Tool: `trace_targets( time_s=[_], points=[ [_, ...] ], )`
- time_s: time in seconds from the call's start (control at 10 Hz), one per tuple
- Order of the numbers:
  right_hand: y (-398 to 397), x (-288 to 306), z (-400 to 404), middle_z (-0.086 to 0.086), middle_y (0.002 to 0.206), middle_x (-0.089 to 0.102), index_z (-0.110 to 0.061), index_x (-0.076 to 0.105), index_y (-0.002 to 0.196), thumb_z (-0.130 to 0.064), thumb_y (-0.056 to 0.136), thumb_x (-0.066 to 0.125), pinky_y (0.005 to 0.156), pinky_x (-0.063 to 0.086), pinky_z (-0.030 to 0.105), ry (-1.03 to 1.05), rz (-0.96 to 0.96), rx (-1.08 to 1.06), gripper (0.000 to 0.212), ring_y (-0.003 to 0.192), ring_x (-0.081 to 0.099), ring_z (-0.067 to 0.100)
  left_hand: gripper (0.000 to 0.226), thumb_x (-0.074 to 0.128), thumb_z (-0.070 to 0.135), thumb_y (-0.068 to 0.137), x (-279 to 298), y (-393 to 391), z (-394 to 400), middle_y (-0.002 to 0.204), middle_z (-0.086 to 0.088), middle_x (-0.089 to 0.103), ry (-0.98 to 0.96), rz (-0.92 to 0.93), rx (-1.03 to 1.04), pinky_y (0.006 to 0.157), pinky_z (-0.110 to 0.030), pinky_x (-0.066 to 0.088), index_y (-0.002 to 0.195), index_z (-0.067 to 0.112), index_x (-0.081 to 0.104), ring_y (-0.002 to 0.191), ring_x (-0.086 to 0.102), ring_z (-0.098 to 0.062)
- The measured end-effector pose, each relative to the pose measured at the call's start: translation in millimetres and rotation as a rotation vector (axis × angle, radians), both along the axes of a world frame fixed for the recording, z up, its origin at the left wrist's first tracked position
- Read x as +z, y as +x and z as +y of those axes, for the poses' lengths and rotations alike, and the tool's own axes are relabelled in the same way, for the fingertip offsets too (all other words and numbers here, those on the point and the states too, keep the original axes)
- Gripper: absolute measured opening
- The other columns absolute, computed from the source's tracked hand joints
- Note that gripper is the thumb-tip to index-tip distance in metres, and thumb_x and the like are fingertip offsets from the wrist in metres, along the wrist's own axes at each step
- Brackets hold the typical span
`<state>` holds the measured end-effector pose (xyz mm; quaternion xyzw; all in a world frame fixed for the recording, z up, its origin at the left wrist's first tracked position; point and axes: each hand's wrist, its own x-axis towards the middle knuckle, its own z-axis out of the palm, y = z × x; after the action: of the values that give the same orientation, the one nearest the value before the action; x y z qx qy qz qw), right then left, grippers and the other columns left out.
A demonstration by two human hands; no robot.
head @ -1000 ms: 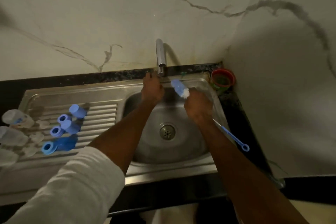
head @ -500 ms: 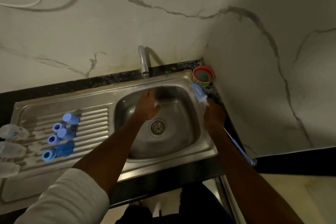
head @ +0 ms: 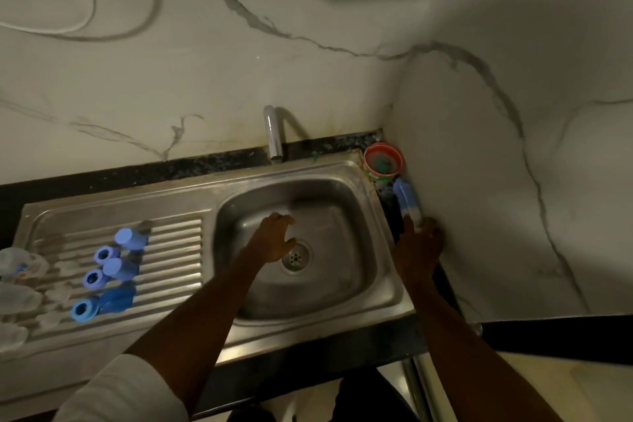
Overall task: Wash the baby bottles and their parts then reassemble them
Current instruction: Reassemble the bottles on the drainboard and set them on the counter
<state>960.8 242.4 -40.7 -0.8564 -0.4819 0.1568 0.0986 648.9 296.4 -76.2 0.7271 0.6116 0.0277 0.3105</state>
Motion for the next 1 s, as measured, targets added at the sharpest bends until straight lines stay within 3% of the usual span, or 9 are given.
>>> trace_targets(
  time_s=[0.1,0.2,0.3,0.4,0.5,0.6,0.7,0.9,1.0],
  points=[
    [-36,12,2,0.017,0.124,0.05,-0.013,0.056,0.129,-0.022,0.1,0.042,0.1,0.042,0.049,0.063,0.183,0.098,0.034,0.122,0.048,0.041,0.037,0.07,0.027,0.093,8,-13,-4,0.131,-0.01,0.059,0.138,-0.007,0.035,0.106,-0.035,0.038,0.127,0.013,0.063,0.125,0.053,-0.027],
    [-97,29,21,0.015,0.107,0.063,-0.005,0.069,0.109,-0.008,0.097,0.053,0.087,0.045,0.035,0.2,0.092,0.384,0.021,0.104,0.06,0.034,0.018,0.063,0.02,0.098,41,-25,-2,0.107,-0.014,0.07,0.311,-0.112,0.108,0.09,-0.031,0.045,0.106,0.006,0.073,0.102,0.066,-0.029],
    [-149,32,26,0.013,0.108,0.068,-0.006,0.073,0.106,-0.007,0.094,0.064,0.094,0.051,0.036,0.392,0.064,0.504,0.015,0.103,0.063,0.026,0.019,0.061,0.024,0.096,69,-42,-13,0.102,-0.01,0.071,0.46,-0.292,0.116,0.091,-0.013,0.042,0.1,0.01,0.074,0.092,0.064,-0.017],
    [-197,28,15,0.023,0.112,0.068,0.0,0.07,0.113,-0.016,0.095,0.058,0.097,0.049,0.047,0.241,-0.026,0.687,0.027,0.105,0.066,0.04,0.049,0.05,0.045,0.092,62,-71,-37,0.128,-0.016,0.061,0.207,-0.022,-0.025,0.106,-0.045,0.044,0.125,0.012,0.064,0.117,0.057,-0.032],
    [-228,31,-2,0.027,0.114,0.066,0.0,0.07,0.115,-0.013,0.088,0.069,0.098,0.044,0.045,0.237,0.002,0.582,0.03,0.105,0.063,0.044,0.064,0.068,0.04,0.089,53,-107,-57,0.152,-0.014,0.041,0.097,0.206,-0.037,0.116,-0.048,0.032,0.146,0.021,0.047,0.142,0.036,-0.037],
    [-269,35,-20,0.022,0.095,0.071,-0.003,0.073,0.099,-0.013,0.086,0.069,0.083,0.053,0.042,0.339,0.028,0.572,0.017,0.087,0.068,0.04,0.04,0.065,0.03,0.089,65,-151,-76,0.131,-0.011,0.058,0.241,0.124,0.059,0.096,-0.046,0.051,0.126,0.018,0.062,0.119,0.055,-0.035],
    [-317,28,-36,0.017,0.08,0.072,-0.007,0.073,0.086,-0.018,0.082,0.065,0.073,0.056,0.04,0.226,0.113,0.724,0.014,0.073,0.07,0.038,0.029,0.066,0.021,0.085,71,-210,-91,0.116,-0.015,0.064,0.264,0.15,0.086,0.088,-0.048,0.053,0.112,0.011,0.068,0.107,0.06,-0.039],
    [-422,8,-43,0.001,0.095,0.071,-0.02,0.071,0.096,-0.02,0.08,0.068,0.082,0.057,0.039,0.19,0.362,0.984,0.016,0.087,0.069,0.024,0.026,0.056,0.023,0.095,73,-315,-116,0.119,-0.007,0.064,0.127,0.272,0.331,0.091,-0.042,0.053,0.119,0.017,0.064,0.113,0.063,-0.03],
    [-478,24,-53,0.009,0.095,0.071,-0.016,0.072,0.094,-0.019,0.084,0.066,0.072,0.054,0.035,0.107,0.234,1.124,0.013,0.087,0.067,0.031,0.029,0.055,0.02,0.1,74,-345,-130,0.131,-0.007,0.058,0.063,0.471,0.367,0.097,-0.039,0.049,0.129,0.018,0.059,0.122,0.059,-0.028]
  ],
)
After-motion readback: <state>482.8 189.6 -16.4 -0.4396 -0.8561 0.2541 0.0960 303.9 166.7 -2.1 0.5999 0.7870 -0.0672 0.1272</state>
